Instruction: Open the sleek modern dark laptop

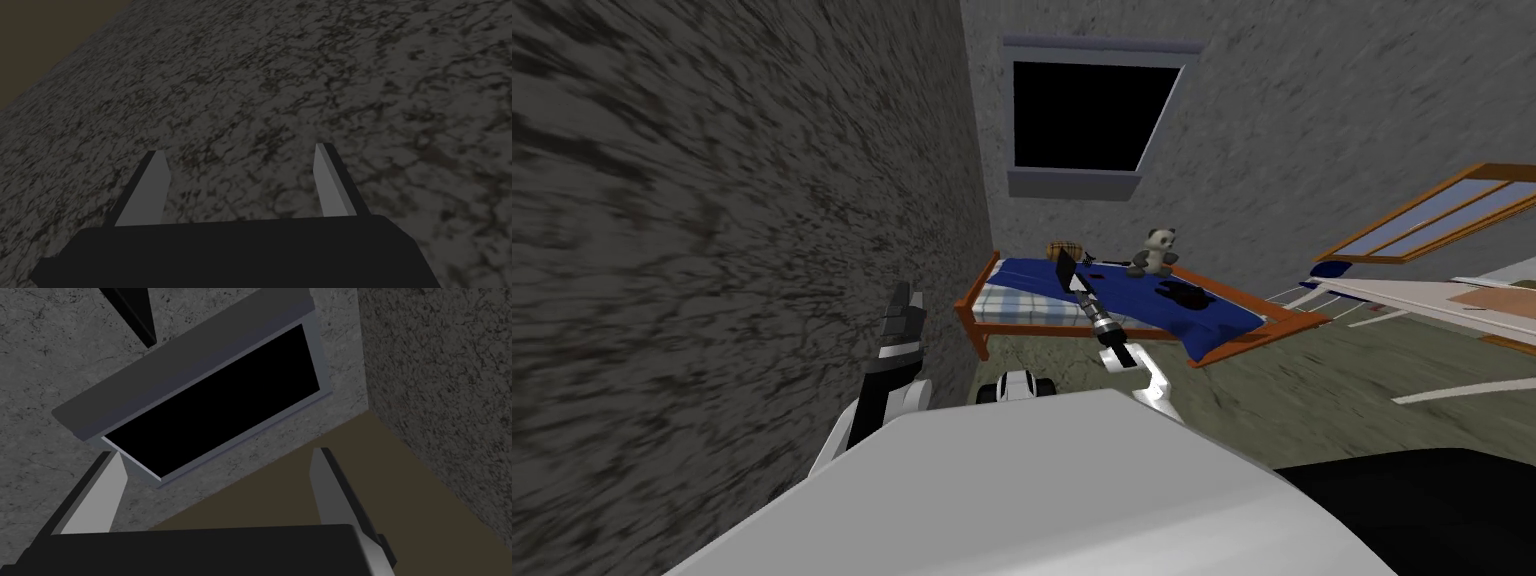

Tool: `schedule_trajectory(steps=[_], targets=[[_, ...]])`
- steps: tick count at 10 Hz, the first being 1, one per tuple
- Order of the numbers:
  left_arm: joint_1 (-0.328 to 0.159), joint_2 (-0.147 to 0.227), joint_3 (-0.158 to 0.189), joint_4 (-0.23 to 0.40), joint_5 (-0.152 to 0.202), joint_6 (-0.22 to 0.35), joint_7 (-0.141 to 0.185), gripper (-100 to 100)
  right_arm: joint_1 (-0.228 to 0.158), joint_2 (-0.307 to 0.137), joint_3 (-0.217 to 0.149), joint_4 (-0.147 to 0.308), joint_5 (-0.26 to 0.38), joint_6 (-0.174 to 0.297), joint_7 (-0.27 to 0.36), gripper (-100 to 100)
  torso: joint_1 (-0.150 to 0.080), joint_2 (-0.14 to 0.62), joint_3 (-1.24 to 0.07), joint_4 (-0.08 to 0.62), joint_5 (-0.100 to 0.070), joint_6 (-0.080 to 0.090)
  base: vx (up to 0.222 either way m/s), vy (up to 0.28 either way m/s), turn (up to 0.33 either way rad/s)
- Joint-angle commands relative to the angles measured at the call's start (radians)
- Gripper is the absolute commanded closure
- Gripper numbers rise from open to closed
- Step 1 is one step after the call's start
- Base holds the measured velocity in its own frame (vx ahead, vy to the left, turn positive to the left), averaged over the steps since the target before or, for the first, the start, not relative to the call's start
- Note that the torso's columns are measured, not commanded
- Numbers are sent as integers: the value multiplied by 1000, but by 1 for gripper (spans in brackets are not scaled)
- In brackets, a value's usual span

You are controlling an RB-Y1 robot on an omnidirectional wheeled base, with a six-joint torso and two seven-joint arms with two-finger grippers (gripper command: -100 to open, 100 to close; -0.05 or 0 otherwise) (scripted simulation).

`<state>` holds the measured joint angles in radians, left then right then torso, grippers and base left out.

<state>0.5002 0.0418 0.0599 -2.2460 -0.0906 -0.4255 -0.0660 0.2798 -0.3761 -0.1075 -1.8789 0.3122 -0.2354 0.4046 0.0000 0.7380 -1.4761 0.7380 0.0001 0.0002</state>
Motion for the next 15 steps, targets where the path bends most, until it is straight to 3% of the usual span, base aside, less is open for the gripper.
schedule_trajectory(steps=[1, 7, 14, 15], targets=[[0, 0, 0, 0, 0, 0, 0, 0, -23, -36, -12, 48, 60, 34, 45, -100, 0, 0, 0, 0, 0, 0, 1, 10, 101], [0, 0, 0, 0, 0, 0, 0, 0, -105, -163, -54, 217, 227, 131, 173, -100, 0, 0, 0, 0, 0, -1, 0, 14, 181], [0, 0, 0, 0, 0, 0, 0, 0, -155, -239, -78, 338, 324, 190, 246, -100, 0, 0, 0, 0, 0, -1, 1, 8, 113], [0, 0, 0, 0, 0, 0, 0, 0, -171, -264, -86, 374, 355, 209, 269, -100, 0, 0, 0, 0, 0, 0, 2, 11, 130]])
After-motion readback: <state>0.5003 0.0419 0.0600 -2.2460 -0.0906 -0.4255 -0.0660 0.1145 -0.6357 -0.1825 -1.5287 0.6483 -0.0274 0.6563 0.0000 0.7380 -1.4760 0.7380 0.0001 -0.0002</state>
